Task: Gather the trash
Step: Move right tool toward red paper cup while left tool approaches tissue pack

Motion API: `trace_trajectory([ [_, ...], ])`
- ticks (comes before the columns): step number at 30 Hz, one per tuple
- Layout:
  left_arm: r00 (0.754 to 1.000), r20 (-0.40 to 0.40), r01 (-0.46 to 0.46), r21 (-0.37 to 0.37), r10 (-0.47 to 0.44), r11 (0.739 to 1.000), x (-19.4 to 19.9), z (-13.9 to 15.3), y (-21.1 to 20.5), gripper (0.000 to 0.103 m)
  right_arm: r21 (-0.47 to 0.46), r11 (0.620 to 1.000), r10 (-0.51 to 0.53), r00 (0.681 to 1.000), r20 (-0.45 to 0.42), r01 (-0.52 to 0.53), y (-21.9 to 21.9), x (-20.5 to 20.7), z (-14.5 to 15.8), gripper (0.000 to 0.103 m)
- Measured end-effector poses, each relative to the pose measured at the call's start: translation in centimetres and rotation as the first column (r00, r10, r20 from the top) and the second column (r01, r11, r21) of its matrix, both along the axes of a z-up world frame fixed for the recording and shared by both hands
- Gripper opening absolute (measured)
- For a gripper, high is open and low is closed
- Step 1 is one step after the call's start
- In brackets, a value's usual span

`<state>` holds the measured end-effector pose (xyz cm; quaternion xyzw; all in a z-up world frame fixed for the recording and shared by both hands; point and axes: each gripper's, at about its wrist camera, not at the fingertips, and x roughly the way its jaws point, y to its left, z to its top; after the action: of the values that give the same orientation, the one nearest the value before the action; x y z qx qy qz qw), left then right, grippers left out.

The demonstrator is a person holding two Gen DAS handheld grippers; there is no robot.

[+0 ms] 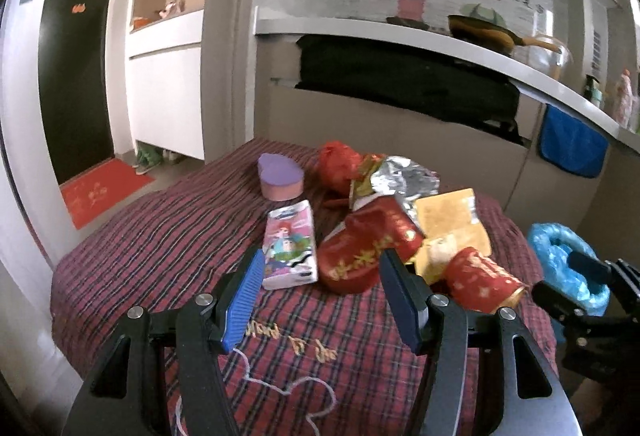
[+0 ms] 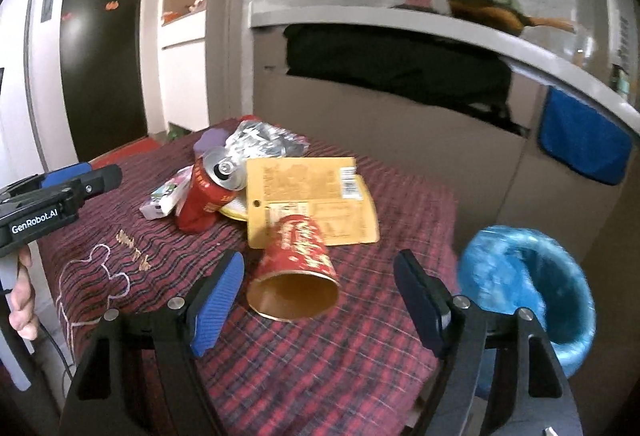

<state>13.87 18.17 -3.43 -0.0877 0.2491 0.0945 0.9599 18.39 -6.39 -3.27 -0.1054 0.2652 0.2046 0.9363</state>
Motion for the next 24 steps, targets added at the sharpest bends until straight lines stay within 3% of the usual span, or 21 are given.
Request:
trace_trajectory([
  [10, 1.0, -0.011, 0.02, -0.086, -0.021, 0.996, 1.9, -2.0, 1.7, 0.06, -0.112, 0.994, -0.021, 0.997, -0.07, 0.013, 3.0, 4.3, -3.2, 0.072],
  [17, 0.999, -0.026, 0.028, -0.105, -0.031, 0.994, 3.3, -2.4, 1.8, 0.06, -0.11, 0.994, -0.033, 0.979, -0.203, 0.01, 2.5, 6.6, -5.5, 0.069],
  [24, 0.998, -0.008, 0.065, -0.103, -0.066, 0.993, 3.9, -2.2, 1.0, 0.06, -0.073, 0.996, -0.054, 0.991, -0.123, 0.045, 0.8, 5.6, -3.7, 0.058],
])
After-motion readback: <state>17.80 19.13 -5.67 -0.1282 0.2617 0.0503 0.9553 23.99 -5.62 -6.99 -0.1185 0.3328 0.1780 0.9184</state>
